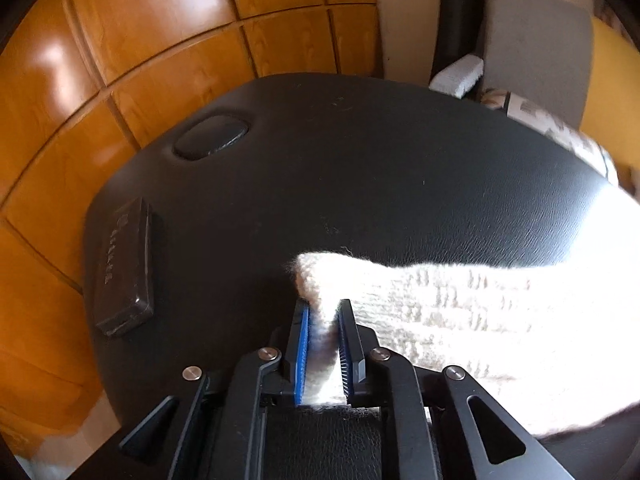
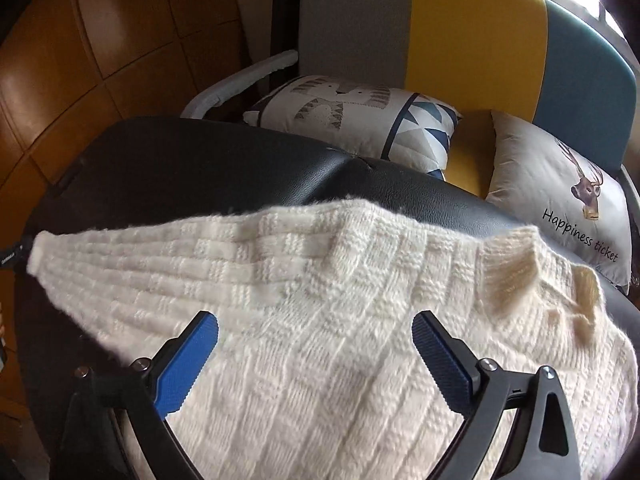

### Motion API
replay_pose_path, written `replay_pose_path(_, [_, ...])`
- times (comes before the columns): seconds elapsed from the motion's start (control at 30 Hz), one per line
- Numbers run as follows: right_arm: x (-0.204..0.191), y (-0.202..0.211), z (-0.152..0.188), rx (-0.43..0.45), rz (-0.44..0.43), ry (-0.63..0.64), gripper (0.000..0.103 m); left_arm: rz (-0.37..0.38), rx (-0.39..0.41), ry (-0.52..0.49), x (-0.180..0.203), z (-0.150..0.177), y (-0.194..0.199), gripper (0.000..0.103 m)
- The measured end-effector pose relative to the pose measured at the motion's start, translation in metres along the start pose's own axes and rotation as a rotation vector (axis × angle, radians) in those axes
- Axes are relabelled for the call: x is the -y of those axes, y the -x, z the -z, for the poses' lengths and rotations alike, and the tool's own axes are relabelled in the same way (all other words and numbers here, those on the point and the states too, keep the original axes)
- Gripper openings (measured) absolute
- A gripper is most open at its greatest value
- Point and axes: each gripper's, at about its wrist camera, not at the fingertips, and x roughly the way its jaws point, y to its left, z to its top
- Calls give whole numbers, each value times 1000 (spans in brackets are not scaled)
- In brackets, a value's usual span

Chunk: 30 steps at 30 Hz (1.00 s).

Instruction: Fold clothes

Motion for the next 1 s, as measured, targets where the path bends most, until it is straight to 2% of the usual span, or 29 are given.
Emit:
replay_pose_path(0.1, [-1,20,30,-14,6,3,100,2,104,-1,4,0,34,17])
replay_pose_path(0.23, [2,24,66,-60,41,-19,100,12,189,-147,37,8,59,17])
replay_pose_path(0.3, [5,16,80,-87,53,-34,103,-8,155,-196,49,14,48,17])
replay_pose_path(0.4, [7,20,86,-36,49,-51,103,-60,3,-176,45,18,5,17])
replay_pose_path(0.43, [7,21,86,-39,48,-52,103,-66,-16,-162,42,17,-1,17])
replay_pose_path(0.57, [11,42,94,-29,5,-92,102,-42,-5,-90,28,9,7,19])
replay_pose_path(0.63, [24,65,111,12,-52,-163,102,1,-13,-53,27,2,19,19])
replay_pose_path(0.7, [49,90,135,40,-74,-256,102,32,27,-30,32,-1,41,19])
replay_pose_path(0.8, [86,129,172,83,-102,-394,102,175,56,-17,53,1,81,20])
replay_pose_path(0.87, [118,161,201,113,-70,-488,102,290,55,-47,79,7,104,24])
replay_pose_path(1.0, [180,235,272,184,59,-678,103,496,36,-181,159,31,150,33])
